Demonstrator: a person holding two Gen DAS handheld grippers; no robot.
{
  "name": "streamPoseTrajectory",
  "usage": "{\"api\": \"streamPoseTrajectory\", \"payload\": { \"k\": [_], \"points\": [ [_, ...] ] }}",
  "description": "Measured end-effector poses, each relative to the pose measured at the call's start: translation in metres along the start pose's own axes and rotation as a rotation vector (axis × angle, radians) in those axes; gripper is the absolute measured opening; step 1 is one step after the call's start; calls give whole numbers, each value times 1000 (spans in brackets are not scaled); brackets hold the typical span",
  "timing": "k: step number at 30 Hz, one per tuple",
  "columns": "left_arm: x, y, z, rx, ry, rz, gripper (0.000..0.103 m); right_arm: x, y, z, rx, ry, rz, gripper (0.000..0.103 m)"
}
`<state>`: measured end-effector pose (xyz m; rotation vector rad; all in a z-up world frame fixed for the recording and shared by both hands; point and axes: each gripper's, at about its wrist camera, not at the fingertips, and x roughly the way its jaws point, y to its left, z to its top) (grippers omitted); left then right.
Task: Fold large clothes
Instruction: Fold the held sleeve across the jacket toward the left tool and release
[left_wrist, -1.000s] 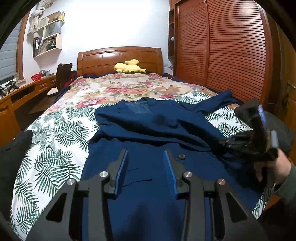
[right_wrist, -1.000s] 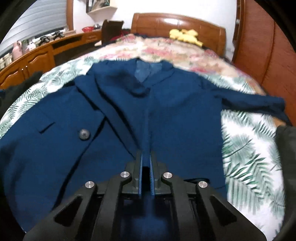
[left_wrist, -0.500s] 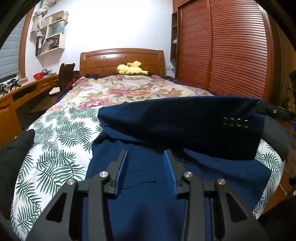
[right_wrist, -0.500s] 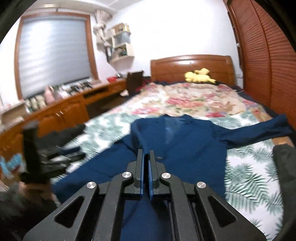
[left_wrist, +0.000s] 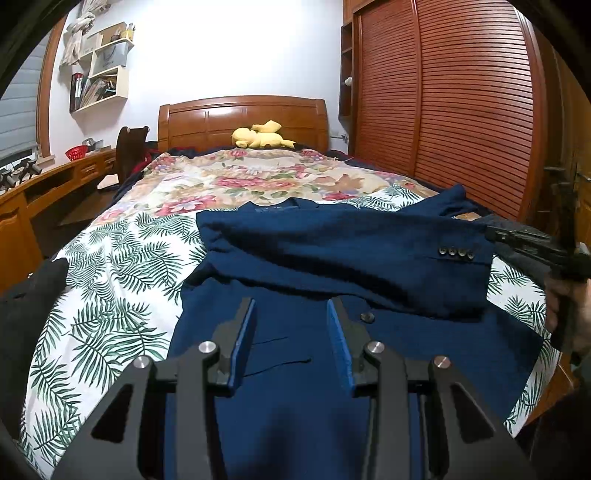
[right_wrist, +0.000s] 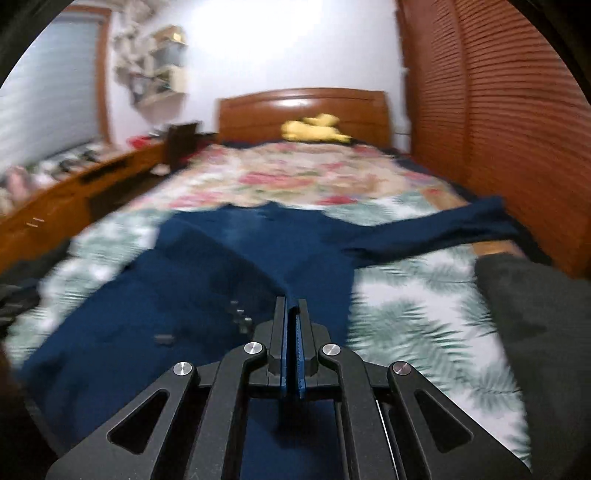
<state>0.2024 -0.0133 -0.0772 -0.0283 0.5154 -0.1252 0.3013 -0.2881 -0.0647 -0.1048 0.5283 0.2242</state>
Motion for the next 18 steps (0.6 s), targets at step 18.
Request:
{"api": "streamPoseTrajectory", "payload": {
  "k": [18],
  "points": [
    [-7,-17,7,15,-65,-69,38,66,9,-36,-31,166,77,29]
  ]
}}
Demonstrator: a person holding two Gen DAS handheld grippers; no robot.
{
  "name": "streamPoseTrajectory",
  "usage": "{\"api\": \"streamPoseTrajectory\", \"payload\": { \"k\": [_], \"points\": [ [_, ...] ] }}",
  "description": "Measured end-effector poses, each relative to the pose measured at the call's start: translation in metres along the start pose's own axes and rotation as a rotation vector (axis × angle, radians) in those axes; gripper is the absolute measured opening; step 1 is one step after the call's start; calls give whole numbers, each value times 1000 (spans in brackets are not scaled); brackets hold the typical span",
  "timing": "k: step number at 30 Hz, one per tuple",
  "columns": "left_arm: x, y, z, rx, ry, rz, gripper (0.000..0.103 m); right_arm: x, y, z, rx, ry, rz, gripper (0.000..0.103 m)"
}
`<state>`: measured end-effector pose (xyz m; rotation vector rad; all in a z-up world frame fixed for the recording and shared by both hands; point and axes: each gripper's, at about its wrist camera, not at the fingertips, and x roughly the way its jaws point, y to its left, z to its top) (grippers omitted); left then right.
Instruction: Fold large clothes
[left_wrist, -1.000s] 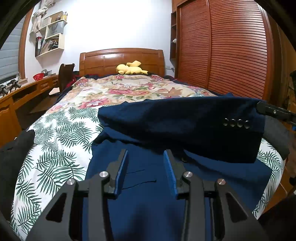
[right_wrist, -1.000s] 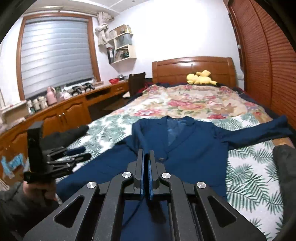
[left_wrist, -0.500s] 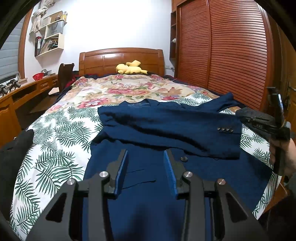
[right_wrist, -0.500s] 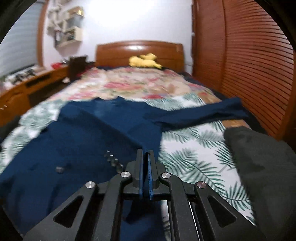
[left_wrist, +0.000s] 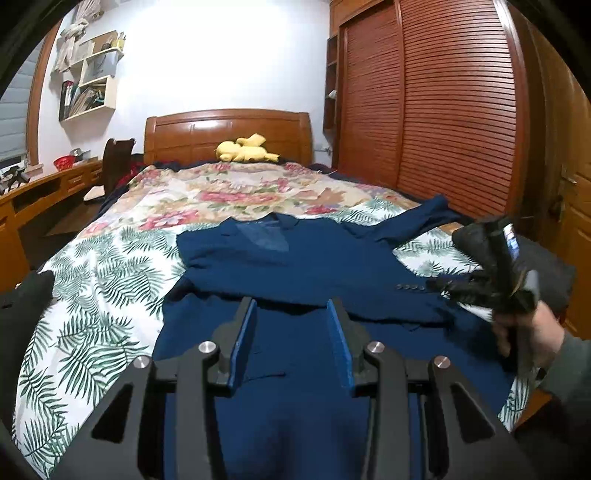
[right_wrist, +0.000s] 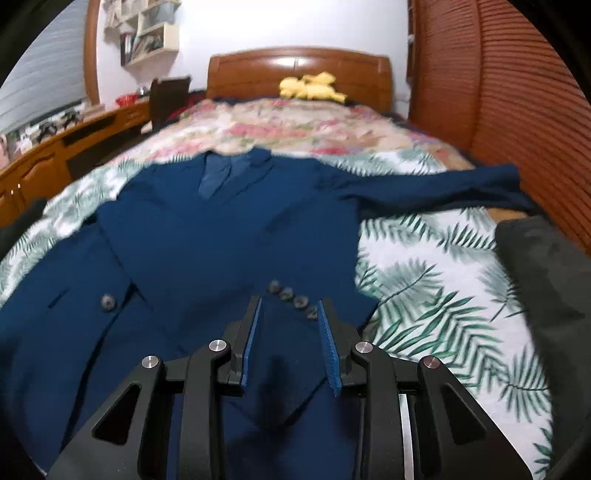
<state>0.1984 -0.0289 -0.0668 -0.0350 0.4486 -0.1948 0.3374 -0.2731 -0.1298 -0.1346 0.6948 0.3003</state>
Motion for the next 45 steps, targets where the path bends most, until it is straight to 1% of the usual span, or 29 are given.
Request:
{"api": "streamPoseTrajectory", "payload": {
  "k": [3,6,7,8,10,12,13,17,19,22,27,31,34,39,42,45],
  "points": [
    [-6,-6,6,6,-32,-26,39,14,0,-4,5,54,12,29],
    [-11,-10,14,17,-63,-17,42,21,1,-8,7,88,11,29],
    [-13,-11,18,26,-78,-12,44,23,1,-8,7,96,12,29],
    [-14,-12,22,34,-90,-8,49,25,1,-9,8,105,12,29],
    [-14,-10,26,30,-95,-7,53,29,0,-12,7,123,14,29],
    [-10,-5,30,21,-94,-5,54,31,1,-13,0,133,6,30],
    [-6,-2,32,13,-92,5,54,32,3,-13,-5,135,2,30],
    [16,11,33,-28,-79,4,54,35,7,-14,-29,148,-17,30],
    [28,13,31,-26,-73,19,54,37,7,-13,-28,153,-15,30],
    [51,15,29,-12,-55,20,54,39,7,-13,-27,160,-12,30],
    [85,18,25,-3,-27,10,54,39,9,-13,-37,163,-20,31],
    [108,19,14,-6,3,1,54,40,9,-13,-36,163,-20,31],
    [123,17,3,10,46,-3,54,40,9,-13,-39,163,-22,31],
    [125,11,-4,28,49,-18,54,38,12,-13,-49,154,-34,31],
    [126,10,-9,22,57,-24,54,27,11,-10,-44,114,-36,31],
    [126,12,-10,16,56,-27,54,4,10,-3,-30,40,-36,32]
  ]
}}
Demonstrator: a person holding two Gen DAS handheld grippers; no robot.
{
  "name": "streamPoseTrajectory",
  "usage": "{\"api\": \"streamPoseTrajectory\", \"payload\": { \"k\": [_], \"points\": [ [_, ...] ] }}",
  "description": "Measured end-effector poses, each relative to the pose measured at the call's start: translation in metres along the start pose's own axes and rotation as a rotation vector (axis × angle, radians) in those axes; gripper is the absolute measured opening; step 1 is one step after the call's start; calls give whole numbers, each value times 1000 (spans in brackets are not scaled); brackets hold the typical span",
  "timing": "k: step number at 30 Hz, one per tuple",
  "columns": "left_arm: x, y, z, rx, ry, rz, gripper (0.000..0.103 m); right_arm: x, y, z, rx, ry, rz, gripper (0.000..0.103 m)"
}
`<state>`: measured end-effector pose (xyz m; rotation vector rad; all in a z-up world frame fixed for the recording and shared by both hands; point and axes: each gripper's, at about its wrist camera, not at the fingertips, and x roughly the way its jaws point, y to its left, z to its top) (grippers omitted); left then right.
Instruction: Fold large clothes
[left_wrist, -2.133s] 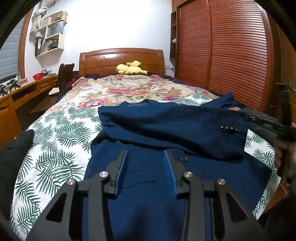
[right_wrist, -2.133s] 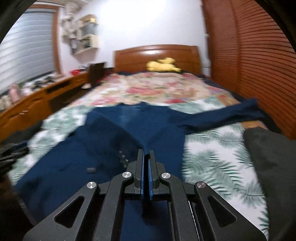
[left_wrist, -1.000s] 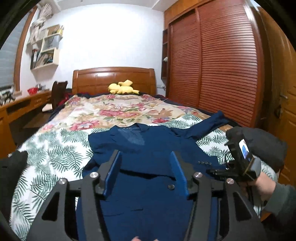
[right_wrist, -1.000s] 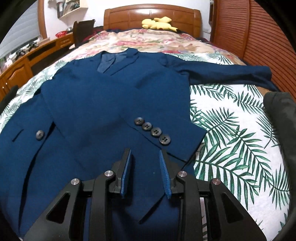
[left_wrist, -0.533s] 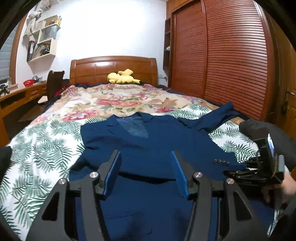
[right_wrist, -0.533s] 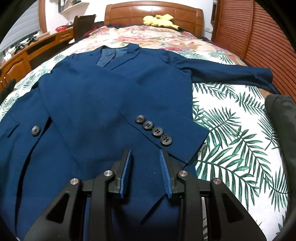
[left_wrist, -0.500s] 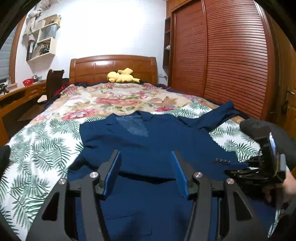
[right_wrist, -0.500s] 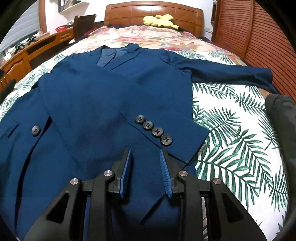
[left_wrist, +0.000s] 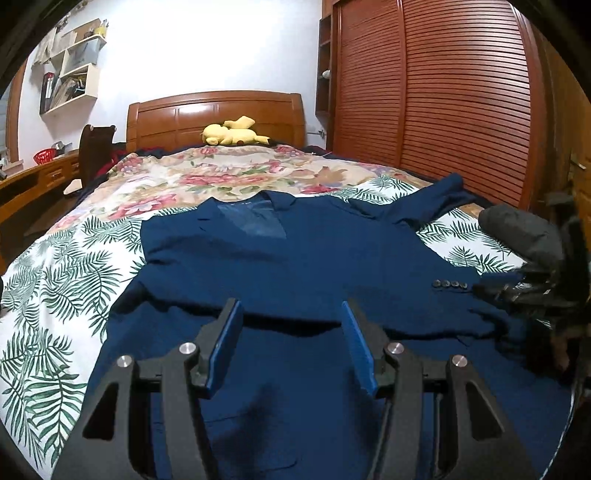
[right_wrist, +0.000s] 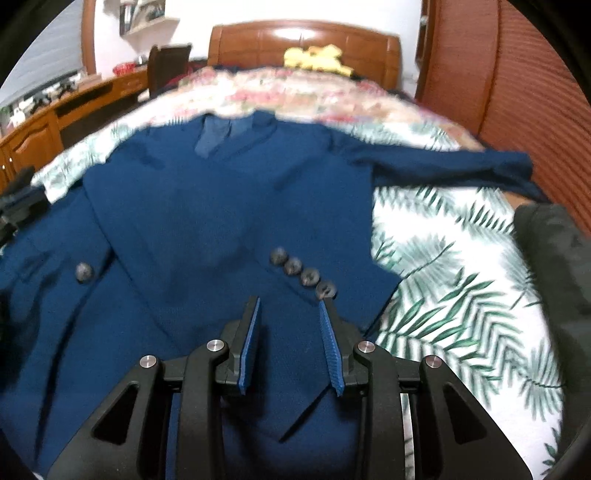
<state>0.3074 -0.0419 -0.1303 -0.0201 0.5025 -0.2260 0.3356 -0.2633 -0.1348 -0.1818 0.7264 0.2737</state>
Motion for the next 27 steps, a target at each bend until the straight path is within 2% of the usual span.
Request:
{"api": "streamPoseTrajectory", "payload": {
  "k": [2,4,7,13,19,27],
  "points": [
    [0,1,-1,-7,1,-3,54,-15,-6,9,17,-45,29,39],
    [1,2,-1,-14,8,-3,54,-24,-12,21,14,-81,25,53],
    [3,3,-1,-16,12,-8,54,-25,-27,43,-24,-96,-13,60],
    [4,2,-2,-13,22,-16,54,2,-77,87,-8,-87,-42,61],
    [5,2,-2,-8,23,-15,54,56,-137,111,161,-32,-57,61],
    [7,2,-1,-4,29,-14,54,118,-202,119,365,37,-109,61]
  ]
}}
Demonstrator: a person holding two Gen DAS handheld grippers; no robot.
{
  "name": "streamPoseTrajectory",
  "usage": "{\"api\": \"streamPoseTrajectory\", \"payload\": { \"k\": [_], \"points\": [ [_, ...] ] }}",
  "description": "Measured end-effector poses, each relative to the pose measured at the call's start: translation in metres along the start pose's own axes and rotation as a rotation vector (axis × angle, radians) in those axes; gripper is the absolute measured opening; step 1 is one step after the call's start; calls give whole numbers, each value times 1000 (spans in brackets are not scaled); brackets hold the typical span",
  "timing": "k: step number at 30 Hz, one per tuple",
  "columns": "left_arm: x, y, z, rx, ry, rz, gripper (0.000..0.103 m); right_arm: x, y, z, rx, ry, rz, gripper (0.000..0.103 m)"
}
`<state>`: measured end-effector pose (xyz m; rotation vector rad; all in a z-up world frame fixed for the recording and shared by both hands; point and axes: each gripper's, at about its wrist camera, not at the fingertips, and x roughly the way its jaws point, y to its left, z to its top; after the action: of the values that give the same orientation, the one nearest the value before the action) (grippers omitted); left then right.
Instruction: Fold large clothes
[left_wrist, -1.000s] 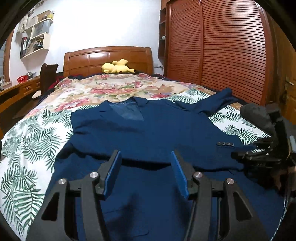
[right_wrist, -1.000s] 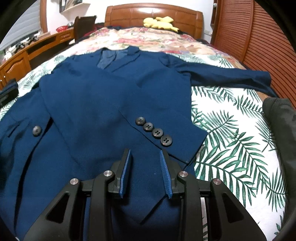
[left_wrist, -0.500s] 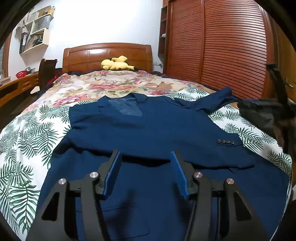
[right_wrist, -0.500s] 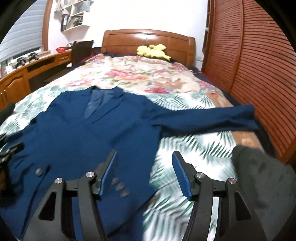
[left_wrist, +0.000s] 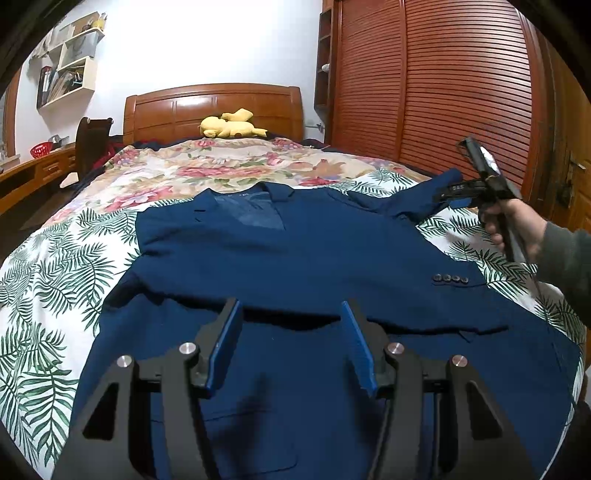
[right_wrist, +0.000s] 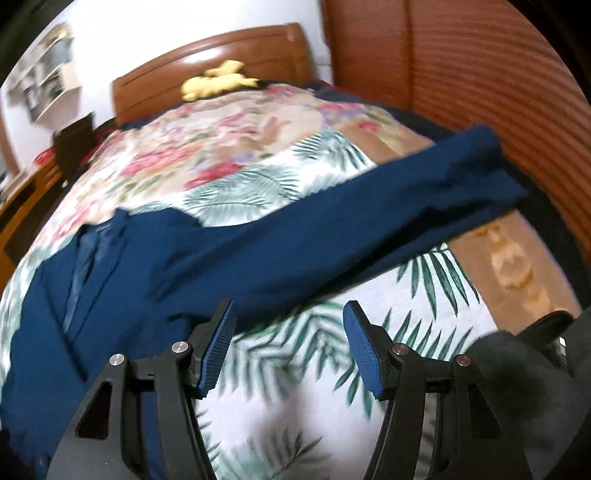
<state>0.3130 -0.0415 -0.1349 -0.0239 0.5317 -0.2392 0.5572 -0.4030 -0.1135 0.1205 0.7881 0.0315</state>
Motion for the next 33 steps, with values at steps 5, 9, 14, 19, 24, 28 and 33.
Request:
{"api": "streamPoseTrajectory", "payload": {
  "k": [5,9,14,19,24,28,33],
  "points": [
    [0,0,0,-2,3,-6,54,21,-23,7,115,34,13,61],
    [0,2,0,-8,2,-10,54,30,-31,13,150,35,11,61],
    [1,2,0,-1,3,-7,54,39,-26,18,97,23,-68,5],
    [2,0,0,4,3,-4,54,13,-9,23,18,-71,-54,1],
    [0,-1,-1,3,-9,-1,54,-43,41,32,-126,-200,31,0],
    [-1,-2,-1,6,-9,1,54,-84,104,21,-292,-222,178,0],
    [0,-3,0,13,-5,3,54,-106,166,-30,-356,-100,370,1]
  ]
}}
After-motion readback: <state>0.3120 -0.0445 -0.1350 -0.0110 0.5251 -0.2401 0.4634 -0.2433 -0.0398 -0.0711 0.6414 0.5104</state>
